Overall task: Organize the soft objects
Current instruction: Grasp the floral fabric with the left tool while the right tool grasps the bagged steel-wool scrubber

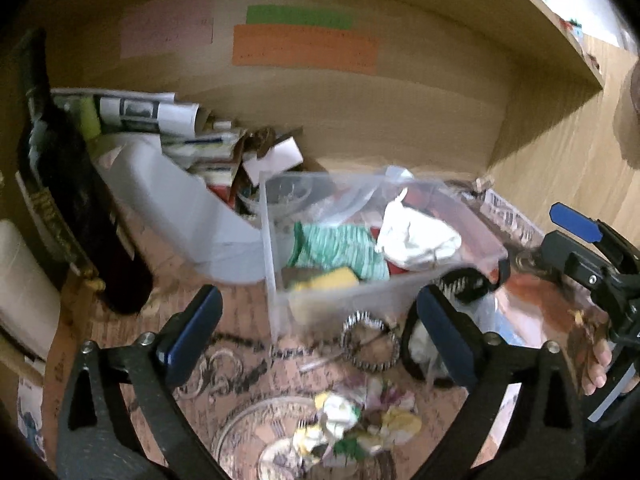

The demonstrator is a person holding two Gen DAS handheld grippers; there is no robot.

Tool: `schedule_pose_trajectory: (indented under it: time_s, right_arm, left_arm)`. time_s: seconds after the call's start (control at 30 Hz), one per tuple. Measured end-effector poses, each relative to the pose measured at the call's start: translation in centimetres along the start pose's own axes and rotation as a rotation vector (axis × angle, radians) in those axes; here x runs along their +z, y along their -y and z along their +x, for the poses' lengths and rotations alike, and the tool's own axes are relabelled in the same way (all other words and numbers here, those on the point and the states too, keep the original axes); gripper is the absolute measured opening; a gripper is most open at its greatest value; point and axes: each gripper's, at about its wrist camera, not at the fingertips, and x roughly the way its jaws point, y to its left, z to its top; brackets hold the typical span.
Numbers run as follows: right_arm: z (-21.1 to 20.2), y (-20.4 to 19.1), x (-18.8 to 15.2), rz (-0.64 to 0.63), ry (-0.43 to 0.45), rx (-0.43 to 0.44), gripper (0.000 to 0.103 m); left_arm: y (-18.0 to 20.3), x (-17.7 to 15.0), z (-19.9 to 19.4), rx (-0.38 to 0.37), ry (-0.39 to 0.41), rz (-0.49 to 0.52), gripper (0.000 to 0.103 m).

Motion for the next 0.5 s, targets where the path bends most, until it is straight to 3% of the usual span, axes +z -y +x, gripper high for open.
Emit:
schedule_pose_trajectory:
  time_s: [0.5]
  right_arm:
    - [2.8,-0.1,-6.0,0.118,-0.193,0.039,0.089]
  left_arm:
    - [1.7,-6.4,1.8,-0.055,-0.161,-0.012,0.100]
